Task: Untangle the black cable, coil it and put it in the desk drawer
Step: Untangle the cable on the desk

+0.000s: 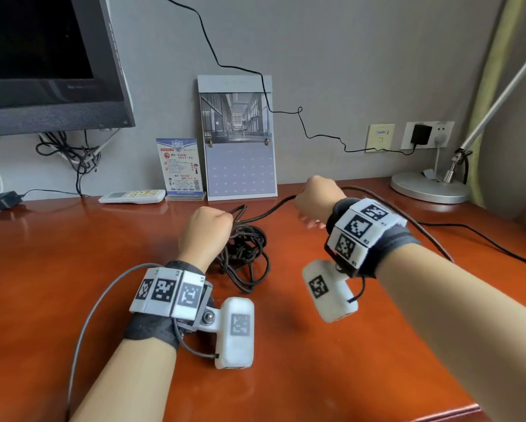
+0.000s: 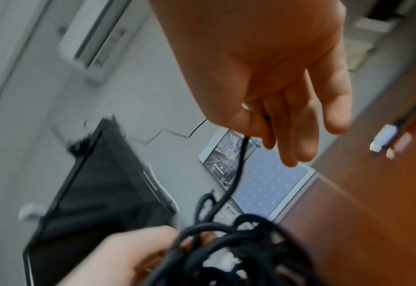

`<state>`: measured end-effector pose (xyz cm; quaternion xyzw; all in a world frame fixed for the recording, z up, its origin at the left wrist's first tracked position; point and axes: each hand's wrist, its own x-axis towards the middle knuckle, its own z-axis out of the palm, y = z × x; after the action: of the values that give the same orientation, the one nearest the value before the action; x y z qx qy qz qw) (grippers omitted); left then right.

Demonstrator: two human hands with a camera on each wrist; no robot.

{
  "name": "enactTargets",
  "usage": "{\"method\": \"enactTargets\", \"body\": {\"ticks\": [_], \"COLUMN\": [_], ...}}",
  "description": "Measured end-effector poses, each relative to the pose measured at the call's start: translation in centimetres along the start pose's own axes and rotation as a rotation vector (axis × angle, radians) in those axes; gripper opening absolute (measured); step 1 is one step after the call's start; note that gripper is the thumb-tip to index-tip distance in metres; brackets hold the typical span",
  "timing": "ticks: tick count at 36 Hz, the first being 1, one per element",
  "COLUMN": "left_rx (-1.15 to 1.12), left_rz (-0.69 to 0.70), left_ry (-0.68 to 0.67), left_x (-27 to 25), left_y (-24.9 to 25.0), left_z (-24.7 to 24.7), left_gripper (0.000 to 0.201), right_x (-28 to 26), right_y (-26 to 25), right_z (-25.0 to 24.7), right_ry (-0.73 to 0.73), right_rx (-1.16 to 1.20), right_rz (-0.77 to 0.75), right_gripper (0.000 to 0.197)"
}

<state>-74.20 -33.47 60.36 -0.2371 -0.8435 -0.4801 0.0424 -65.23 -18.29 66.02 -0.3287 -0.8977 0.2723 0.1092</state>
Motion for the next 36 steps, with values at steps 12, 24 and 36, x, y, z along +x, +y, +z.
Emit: {"method": "enactTargets", "body": {"ticks": [12, 24, 36], "left_rx": [-0.487, -0.283, -0.064], "left_rz": [-0.024, 0.277, 0.255], "left_ry": [-0.077, -0.199, -0.110], "left_x": [-0.3, -0.4, 0.5], "left_y": [-0.3, -0.6, -1.3], "left_z": [-0.2, 0.3, -0.8], "left_gripper": [0.034, 0.041, 0.034], "right_x": [-0.9, -0.2, -1.7], "right_y": [0.4, 2.0, 2.7], "right_z": [5.0, 6.2, 5.7], "right_ry": [-0.139, 0.003, -0.195], "right_rx": [1.004, 0.888, 0.788], "right_rz": [0.033, -0.285, -0.480], "right_gripper": [0.021, 0.011, 0.051]}}
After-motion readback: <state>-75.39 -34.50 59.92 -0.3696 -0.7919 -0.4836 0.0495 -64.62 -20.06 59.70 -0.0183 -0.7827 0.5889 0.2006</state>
